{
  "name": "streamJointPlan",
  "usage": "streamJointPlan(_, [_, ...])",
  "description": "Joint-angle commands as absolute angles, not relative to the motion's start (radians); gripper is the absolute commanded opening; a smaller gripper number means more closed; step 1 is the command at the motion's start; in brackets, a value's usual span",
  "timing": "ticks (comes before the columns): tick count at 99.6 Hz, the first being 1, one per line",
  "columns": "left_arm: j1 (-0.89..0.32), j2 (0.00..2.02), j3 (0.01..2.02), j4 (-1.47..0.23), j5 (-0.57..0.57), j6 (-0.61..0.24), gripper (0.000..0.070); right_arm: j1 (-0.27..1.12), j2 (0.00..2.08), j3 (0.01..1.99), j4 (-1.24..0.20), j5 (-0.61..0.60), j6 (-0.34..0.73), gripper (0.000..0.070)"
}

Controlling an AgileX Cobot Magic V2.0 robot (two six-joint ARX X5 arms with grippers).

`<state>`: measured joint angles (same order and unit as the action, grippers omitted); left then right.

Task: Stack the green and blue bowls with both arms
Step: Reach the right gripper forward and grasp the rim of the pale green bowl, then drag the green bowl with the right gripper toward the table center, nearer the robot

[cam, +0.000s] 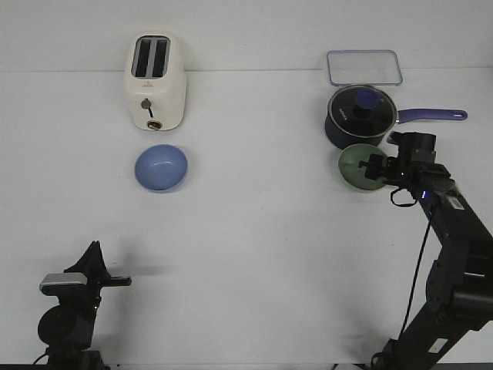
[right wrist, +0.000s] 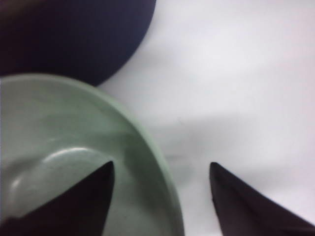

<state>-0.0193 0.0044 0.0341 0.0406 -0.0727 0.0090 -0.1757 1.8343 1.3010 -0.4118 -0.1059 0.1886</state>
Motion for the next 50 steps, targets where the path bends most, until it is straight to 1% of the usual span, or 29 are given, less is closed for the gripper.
streamJointPlan(1, [-0.02, 0.003, 0.014, 0.051, -0.07, 0.007, 0.0015, -0.176, 1.853, 1.325, -0.403, -0.109, 0.194, 0.0117])
streamJointPlan(4, [-0.02, 0.003, 0.014, 0.051, -0.07, 0.007, 0.0015, -0.176, 1.853, 1.325, -0.402, -0.109, 0.194, 0.0022])
streamJointPlan(5, [-0.02, 0.003, 0.014, 0.051, -0.07, 0.007, 0.0015, -0.176, 1.852, 1.325, -0.401, -0.109, 0.194, 0.0])
streamJointPlan(25, [-0.02, 0.003, 0.014, 0.051, -0.07, 0.007, 0.0015, -0.178, 1.761, 1.325, -0.435, -0.113, 0.194, 0.0])
streamJointPlan(40, [-0.02, 0.003, 0.014, 0.051, -0.07, 0.007, 0.0015, -0.173, 1.624, 1.319, -0.505, -0.193, 0.194, 0.0])
streamJointPlan(50, [-0.02, 0.003, 0.014, 0.051, -0.07, 0.007, 0.0015, -0.139, 1.501, 1.269, -0.538, -0.229, 0.215, 0.0])
